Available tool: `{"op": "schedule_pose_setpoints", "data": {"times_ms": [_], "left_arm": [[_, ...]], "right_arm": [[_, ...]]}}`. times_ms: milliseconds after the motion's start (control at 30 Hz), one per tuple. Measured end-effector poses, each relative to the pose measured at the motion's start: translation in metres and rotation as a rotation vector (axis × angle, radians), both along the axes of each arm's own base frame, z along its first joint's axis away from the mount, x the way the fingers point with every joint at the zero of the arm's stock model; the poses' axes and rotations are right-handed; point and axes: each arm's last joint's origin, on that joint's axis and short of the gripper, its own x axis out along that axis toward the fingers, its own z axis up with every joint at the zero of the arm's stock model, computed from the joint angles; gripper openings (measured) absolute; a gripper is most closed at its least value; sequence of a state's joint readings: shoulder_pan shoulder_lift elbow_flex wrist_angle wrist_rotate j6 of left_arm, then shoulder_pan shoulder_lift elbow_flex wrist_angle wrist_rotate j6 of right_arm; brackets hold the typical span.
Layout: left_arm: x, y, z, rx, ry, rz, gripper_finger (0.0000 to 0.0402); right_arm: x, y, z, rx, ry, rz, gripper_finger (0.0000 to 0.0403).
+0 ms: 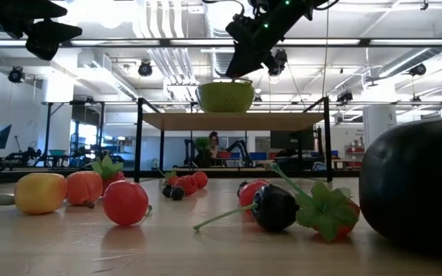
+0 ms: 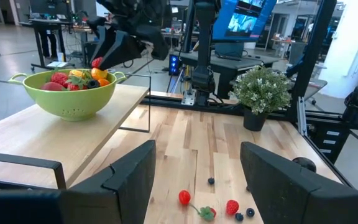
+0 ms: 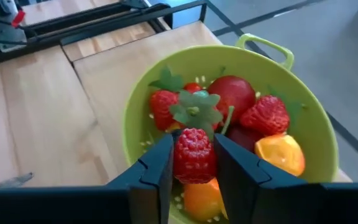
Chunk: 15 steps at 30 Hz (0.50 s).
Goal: Pick & Place Fruit
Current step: Put the raspberry into the green colander on the shelf
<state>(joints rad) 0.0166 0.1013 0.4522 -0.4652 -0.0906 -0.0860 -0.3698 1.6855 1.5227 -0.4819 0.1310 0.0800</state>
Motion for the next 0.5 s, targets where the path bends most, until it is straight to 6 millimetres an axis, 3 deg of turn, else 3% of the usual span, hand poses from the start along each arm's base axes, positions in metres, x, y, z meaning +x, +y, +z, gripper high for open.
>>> {"op": "schedule_pose_setpoints", "data": {"times_ms": [500], "left_arm": [[0.0, 0.0, 0.0, 0.0, 0.0, 0.0, 0.0241]], "right_arm": [[-0.0005, -0.0073, -0.0033, 0.03, -0.008, -0.045, 0.0141]]}}
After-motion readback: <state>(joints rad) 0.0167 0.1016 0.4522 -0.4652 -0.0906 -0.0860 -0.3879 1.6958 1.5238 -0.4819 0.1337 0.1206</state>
